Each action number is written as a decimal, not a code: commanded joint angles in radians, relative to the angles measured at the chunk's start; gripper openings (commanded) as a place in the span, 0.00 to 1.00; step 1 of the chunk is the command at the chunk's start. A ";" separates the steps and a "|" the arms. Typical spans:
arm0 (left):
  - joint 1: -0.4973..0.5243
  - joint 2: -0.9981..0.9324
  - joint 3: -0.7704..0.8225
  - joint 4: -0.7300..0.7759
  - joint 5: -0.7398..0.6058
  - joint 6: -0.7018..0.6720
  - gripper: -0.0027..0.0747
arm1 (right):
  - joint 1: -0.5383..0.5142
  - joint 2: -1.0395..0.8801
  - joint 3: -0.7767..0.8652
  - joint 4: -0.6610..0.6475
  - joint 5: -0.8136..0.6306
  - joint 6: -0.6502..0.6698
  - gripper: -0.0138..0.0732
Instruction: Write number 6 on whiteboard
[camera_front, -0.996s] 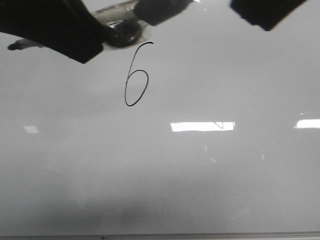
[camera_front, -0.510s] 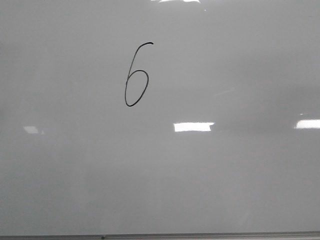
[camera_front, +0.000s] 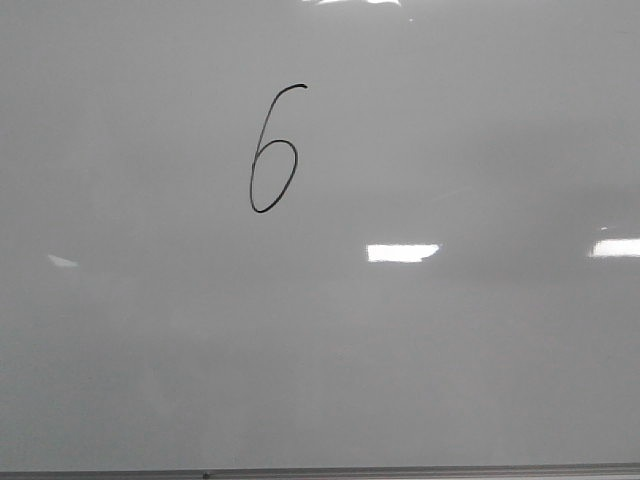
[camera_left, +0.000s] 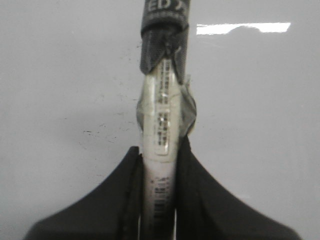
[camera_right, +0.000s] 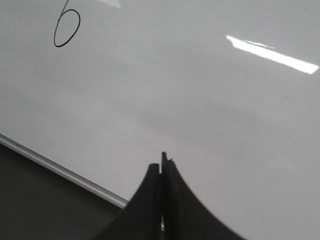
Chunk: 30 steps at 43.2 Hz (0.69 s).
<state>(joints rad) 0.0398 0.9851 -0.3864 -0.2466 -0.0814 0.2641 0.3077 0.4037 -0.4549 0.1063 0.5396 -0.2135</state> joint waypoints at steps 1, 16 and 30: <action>0.003 0.108 -0.060 -0.012 -0.160 -0.013 0.10 | -0.006 0.004 -0.027 0.003 -0.079 0.006 0.08; 0.003 0.413 -0.166 0.004 -0.252 -0.013 0.11 | -0.006 0.004 -0.026 0.004 -0.072 0.006 0.08; 0.003 0.456 -0.168 0.018 -0.282 -0.013 0.38 | -0.006 0.004 -0.027 0.004 -0.071 0.006 0.08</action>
<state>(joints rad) 0.0398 1.4588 -0.5265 -0.2314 -0.2800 0.2615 0.3077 0.4037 -0.4549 0.1063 0.5396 -0.2111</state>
